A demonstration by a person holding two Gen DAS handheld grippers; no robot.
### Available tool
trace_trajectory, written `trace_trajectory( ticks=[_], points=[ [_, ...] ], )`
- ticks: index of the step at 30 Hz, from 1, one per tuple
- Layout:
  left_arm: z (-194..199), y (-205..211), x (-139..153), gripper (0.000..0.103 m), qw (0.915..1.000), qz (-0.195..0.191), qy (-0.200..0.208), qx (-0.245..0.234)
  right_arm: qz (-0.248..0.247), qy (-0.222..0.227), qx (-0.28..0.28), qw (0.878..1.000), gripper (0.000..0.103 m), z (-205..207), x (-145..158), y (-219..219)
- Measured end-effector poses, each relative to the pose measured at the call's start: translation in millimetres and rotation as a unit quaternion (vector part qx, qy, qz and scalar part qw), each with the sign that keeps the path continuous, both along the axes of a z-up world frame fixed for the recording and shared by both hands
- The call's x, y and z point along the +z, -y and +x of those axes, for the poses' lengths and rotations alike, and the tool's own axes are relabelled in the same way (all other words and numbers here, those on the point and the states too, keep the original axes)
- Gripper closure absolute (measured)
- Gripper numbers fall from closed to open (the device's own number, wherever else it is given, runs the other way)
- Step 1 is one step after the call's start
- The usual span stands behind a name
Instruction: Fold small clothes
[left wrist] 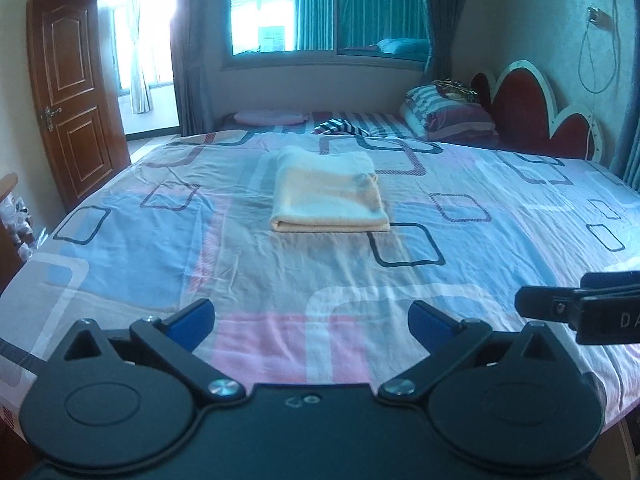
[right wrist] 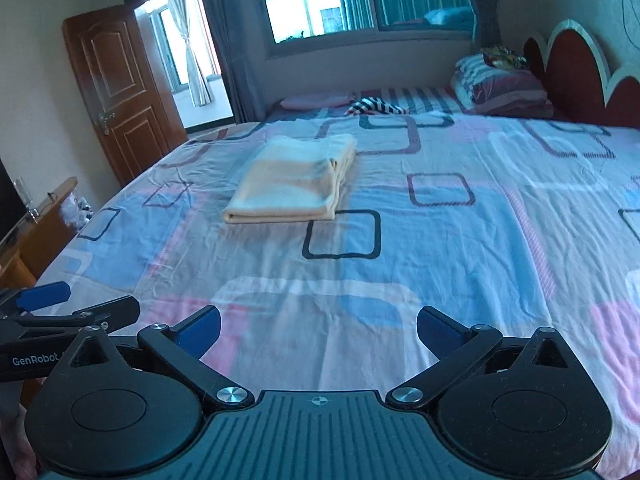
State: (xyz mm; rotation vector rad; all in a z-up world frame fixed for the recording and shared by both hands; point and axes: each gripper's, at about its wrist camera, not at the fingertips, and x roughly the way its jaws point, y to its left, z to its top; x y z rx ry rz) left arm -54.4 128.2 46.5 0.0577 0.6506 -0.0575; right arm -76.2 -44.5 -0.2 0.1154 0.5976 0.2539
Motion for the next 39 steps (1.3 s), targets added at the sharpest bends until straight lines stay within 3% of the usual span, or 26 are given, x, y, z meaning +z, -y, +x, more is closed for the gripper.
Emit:
trace_trajectory(
  ticks=[39],
  points=[
    [1,-4,4,0.001,1.0,-0.003,0.004,-0.005,-0.008,0.013,-0.015,1.0,0.0,-10,15,13]
  ],
)
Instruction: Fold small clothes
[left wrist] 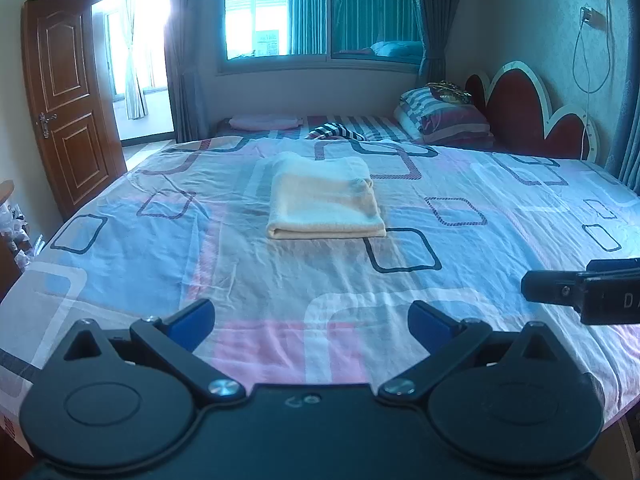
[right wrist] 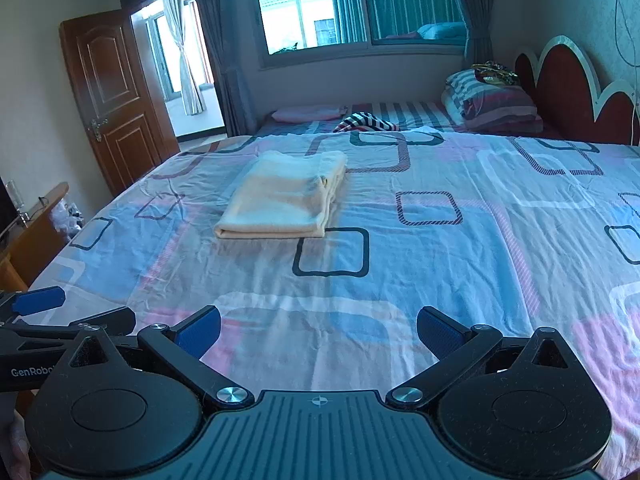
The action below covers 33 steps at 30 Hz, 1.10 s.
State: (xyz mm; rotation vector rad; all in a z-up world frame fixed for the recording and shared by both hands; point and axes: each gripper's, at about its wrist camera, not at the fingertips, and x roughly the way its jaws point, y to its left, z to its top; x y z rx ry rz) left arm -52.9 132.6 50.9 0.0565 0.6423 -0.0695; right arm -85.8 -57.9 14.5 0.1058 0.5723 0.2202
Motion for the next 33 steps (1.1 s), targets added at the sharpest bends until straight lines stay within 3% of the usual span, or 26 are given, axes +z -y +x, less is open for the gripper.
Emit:
trace_trajectory(
  ticks=[33],
  points=[
    [5.2,-0.7,-2.3,0.001,1.0,0.008,-0.002,-0.003,-0.002,-0.003,0.0,1.0,0.0,3.3,-0.2,0.4]
  ],
)
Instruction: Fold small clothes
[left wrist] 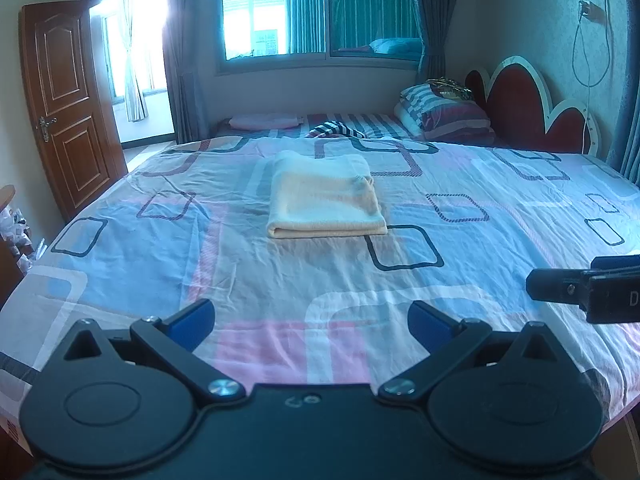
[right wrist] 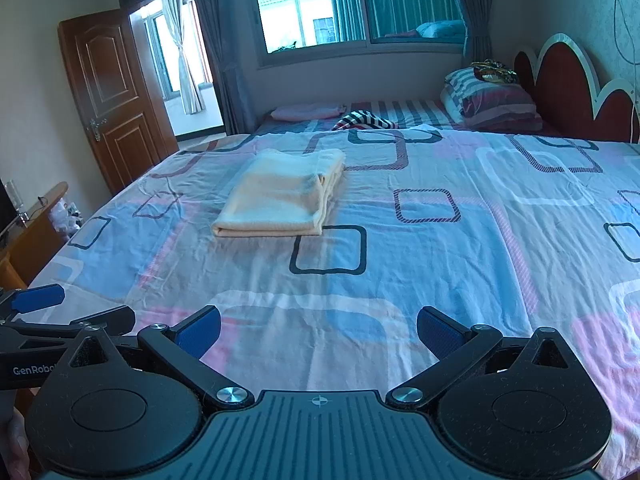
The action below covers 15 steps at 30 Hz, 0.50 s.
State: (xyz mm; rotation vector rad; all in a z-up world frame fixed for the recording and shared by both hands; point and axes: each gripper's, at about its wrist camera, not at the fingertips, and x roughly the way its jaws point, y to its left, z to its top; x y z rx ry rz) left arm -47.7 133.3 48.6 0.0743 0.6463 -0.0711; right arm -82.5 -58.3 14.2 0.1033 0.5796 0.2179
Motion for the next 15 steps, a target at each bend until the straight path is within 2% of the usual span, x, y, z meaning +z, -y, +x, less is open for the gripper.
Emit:
trace_trajectory(
  ticks=[15],
  points=[
    [1.7,-9.1,0.6,0.003,0.9998,0.003,0.019,-0.001,-0.003,0.0,0.003,1.0,0.0,1.9,-1.2,-2.3]
  ],
)
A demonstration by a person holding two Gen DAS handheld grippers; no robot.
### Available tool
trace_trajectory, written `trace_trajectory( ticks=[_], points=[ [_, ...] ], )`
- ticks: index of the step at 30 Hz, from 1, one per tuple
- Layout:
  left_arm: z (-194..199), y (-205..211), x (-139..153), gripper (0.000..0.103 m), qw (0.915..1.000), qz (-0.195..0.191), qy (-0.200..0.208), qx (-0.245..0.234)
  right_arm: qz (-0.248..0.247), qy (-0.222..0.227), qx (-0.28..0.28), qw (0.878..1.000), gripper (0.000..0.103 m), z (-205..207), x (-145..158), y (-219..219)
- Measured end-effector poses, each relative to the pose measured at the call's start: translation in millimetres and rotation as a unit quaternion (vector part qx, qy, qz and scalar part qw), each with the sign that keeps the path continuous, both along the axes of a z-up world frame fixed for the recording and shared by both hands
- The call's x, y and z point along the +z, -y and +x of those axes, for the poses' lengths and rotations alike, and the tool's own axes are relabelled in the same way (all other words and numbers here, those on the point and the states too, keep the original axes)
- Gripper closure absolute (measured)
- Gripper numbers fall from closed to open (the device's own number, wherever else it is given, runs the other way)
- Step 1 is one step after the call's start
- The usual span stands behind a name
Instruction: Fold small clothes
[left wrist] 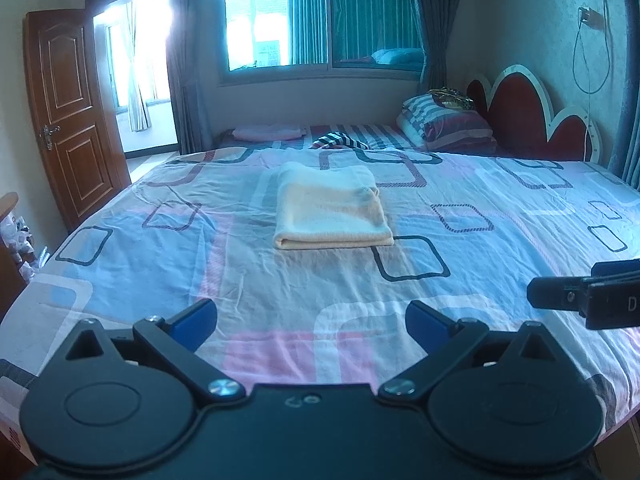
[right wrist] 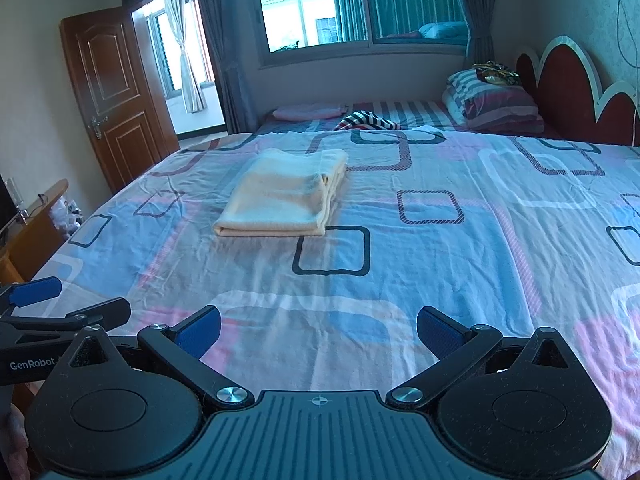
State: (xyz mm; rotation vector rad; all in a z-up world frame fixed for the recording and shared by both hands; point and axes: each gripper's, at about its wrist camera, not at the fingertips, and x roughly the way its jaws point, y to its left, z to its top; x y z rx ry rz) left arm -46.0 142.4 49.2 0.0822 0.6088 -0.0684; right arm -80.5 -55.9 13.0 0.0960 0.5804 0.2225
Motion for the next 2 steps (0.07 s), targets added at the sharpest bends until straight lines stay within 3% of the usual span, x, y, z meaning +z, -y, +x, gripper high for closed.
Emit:
trace_trajectory(
  ticks=[2],
  points=[
    [0.0,-0.7,0.0,0.003,1.0,0.0,-0.003,0.0,0.0,-0.001,0.001,1.0,0.0,1.1,-0.8,-1.4]
  ],
)
